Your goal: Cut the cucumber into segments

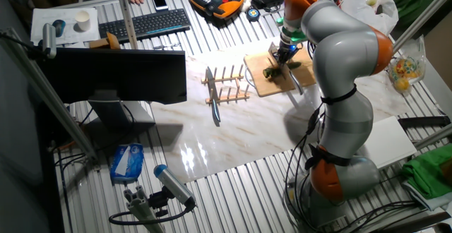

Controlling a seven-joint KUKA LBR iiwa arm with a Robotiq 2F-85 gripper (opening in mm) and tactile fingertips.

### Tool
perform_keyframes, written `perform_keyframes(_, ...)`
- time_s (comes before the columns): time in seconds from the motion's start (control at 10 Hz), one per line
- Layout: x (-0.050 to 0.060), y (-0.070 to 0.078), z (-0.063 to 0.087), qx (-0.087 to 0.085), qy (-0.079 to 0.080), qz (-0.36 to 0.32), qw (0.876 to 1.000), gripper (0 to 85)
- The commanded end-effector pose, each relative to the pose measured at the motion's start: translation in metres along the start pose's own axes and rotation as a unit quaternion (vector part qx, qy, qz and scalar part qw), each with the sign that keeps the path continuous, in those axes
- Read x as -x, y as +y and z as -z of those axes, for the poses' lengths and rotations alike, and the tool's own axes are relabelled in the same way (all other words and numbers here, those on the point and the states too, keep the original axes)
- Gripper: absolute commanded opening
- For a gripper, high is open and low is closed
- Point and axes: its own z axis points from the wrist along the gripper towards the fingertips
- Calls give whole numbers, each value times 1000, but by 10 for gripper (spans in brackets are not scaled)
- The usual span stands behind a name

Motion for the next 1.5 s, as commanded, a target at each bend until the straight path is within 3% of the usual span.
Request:
perform_keyframes(0.0, 0, 1, -1, 1, 0, 0, 1000, 7)
perform_keyframes(1.4, 3, 1, -29, 10, -2, 3, 1000, 7)
